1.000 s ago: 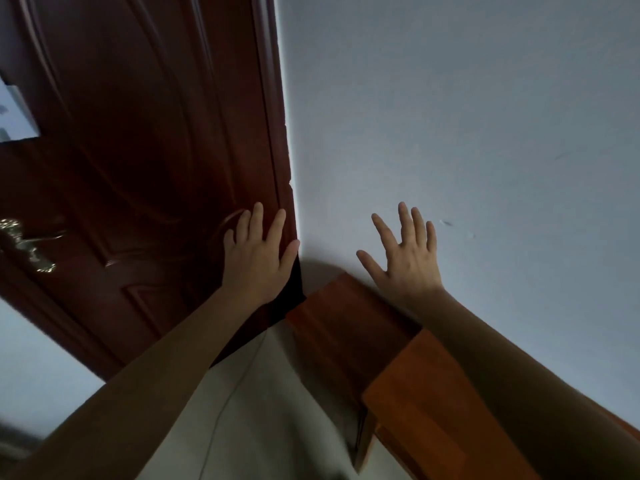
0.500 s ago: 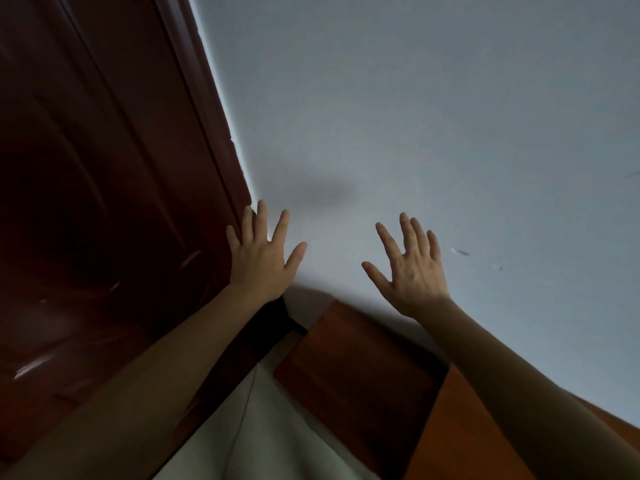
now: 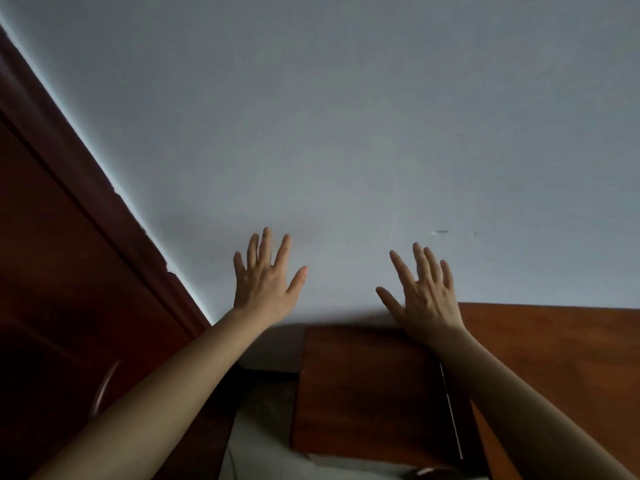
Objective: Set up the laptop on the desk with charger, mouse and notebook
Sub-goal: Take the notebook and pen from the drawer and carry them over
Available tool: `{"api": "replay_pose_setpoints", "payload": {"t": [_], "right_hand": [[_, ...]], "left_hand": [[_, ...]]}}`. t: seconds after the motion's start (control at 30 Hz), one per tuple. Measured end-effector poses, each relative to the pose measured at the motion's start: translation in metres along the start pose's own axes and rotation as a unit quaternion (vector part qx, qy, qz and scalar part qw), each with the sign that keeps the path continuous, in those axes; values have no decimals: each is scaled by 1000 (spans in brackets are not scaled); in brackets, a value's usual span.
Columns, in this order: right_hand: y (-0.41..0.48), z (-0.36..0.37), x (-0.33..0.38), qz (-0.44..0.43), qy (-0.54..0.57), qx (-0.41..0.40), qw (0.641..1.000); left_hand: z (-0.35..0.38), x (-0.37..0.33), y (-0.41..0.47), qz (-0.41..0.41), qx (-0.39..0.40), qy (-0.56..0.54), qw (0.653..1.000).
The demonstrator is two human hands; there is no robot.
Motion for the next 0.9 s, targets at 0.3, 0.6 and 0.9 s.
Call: {"api": "replay_pose_setpoints", "payload": {"t": [0.3, 0.6, 0.9], "right_hand": [[-71, 31, -40, 137, 0, 90, 986], [-156, 117, -87, 204, 36, 227, 952], [-254, 211, -104, 247, 67, 313, 915]], "left_hand": [[95, -14, -39, 13, 114, -101, 988], [198, -33, -120, -29, 218, -117, 968], [301, -41, -221, -171, 293, -169, 926]]}}
Point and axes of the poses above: each hand's wrist, its own y-axis towards the middle knuckle, its own z-axis out of the palm, x = y × z, the point moved 5 cm from there along y, towards the middle knuckle, and after that the axes turned 8 degrees about z, right-handed, at the moved point
